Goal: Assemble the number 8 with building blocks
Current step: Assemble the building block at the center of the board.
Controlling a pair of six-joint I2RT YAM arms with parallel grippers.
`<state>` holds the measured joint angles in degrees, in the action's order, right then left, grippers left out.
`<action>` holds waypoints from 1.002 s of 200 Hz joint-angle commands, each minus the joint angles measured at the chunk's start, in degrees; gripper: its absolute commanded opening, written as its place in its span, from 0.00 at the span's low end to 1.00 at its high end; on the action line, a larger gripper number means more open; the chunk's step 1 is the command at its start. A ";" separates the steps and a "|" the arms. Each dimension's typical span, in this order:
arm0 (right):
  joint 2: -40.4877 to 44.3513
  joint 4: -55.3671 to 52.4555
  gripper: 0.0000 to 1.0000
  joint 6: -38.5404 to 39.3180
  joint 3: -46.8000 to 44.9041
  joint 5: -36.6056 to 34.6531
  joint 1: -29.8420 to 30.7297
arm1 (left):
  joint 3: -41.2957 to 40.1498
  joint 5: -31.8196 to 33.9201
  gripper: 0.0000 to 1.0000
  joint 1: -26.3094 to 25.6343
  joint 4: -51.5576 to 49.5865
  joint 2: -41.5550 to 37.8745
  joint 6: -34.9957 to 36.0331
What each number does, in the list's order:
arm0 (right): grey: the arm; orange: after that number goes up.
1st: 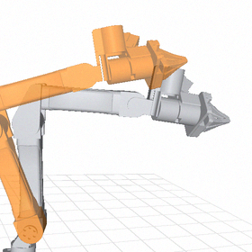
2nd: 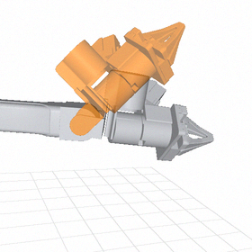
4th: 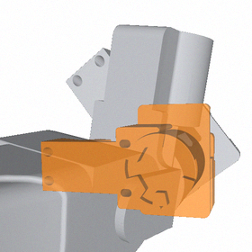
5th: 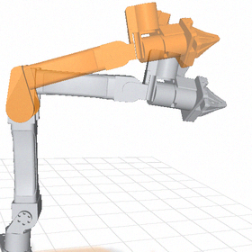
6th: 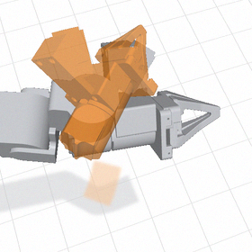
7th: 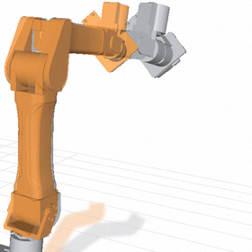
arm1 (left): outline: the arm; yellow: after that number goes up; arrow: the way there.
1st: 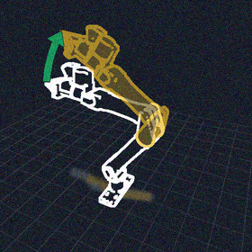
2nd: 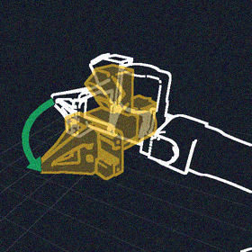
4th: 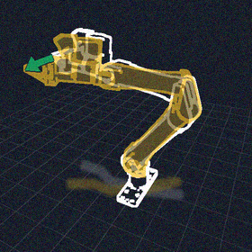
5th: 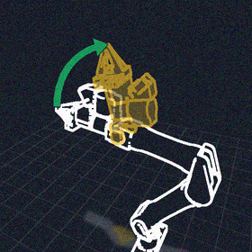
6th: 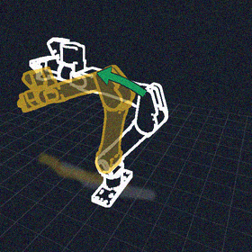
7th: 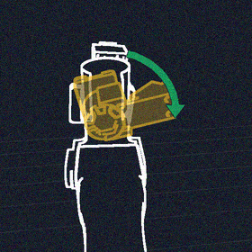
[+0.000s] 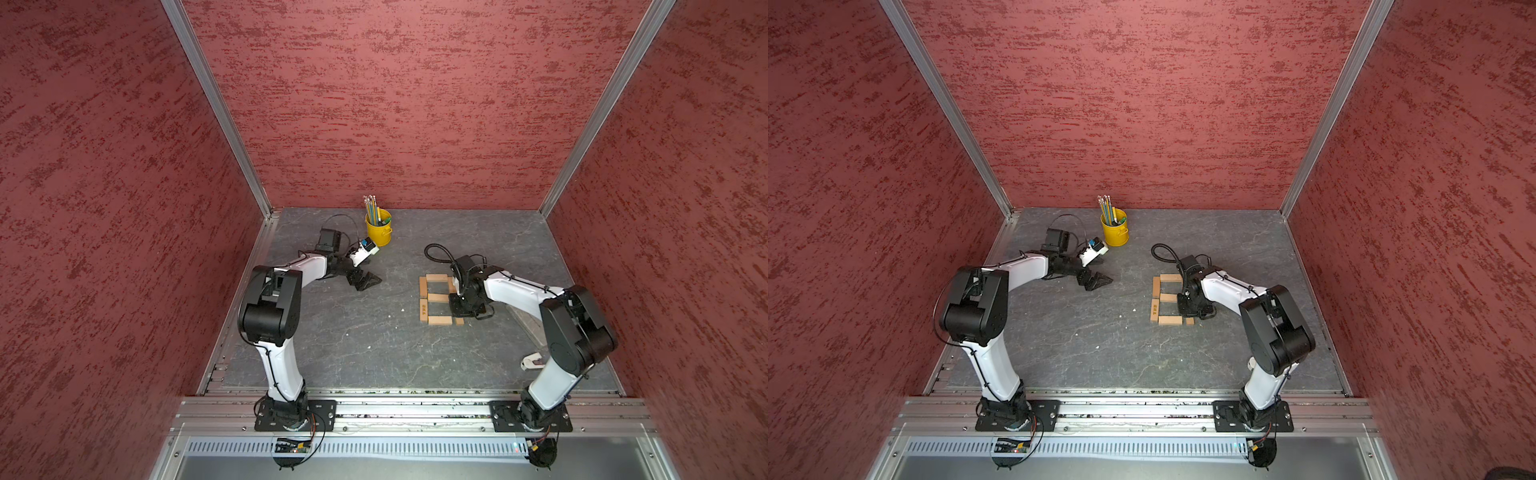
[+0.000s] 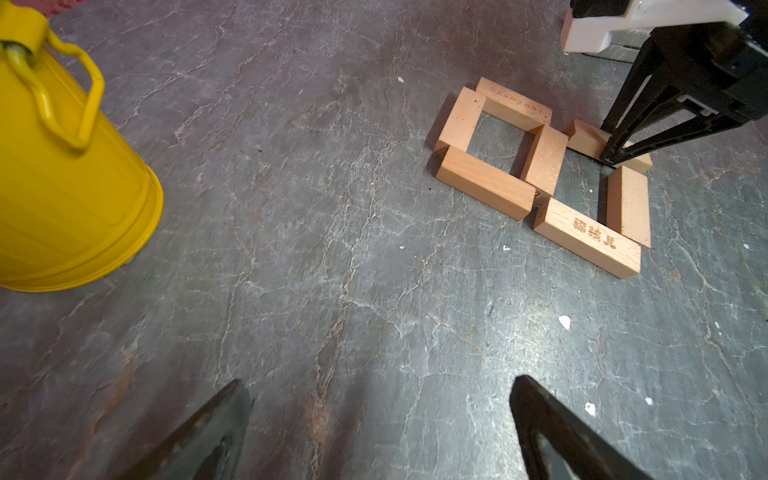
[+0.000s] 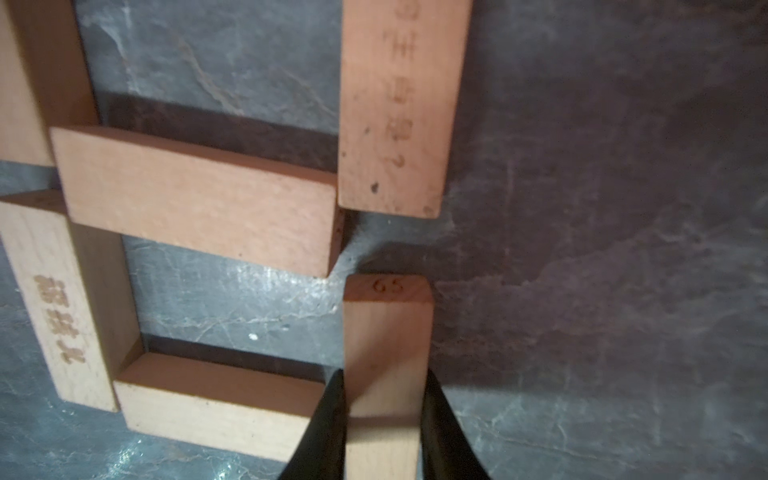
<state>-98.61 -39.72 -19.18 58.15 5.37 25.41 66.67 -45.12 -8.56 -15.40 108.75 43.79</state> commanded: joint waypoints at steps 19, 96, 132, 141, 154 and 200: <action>-3.25 1.73 0.02 -2.02 0.65 -1.50 0.34 | 0.48 -2.16 0.99 0.56 0.03 -0.29 0.29; -4.09 3.50 0.03 -2.09 0.74 -1.86 0.32 | 0.08 -2.92 0.99 0.82 0.40 -0.65 0.15; -4.77 3.35 0.05 -2.08 1.00 -1.50 0.33 | 0.17 -2.89 0.99 0.87 0.35 -0.56 0.15; -5.05 3.18 0.07 -2.04 1.07 -1.27 0.43 | 0.30 -3.08 0.99 0.91 0.33 -0.56 0.02; -5.09 3.16 0.10 -1.95 1.00 -1.17 0.43 | 0.30 -3.04 0.99 1.00 0.36 -0.56 -0.04; -4.13 3.69 0.24 -1.65 0.49 0.65 0.49 | 0.12 -3.13 1.00 1.00 0.38 -0.67 0.04</action>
<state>-100.27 -39.68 -20.14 59.92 5.06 25.41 66.67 -46.63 -7.92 -15.40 108.75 43.77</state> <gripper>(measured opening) 0.265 0.995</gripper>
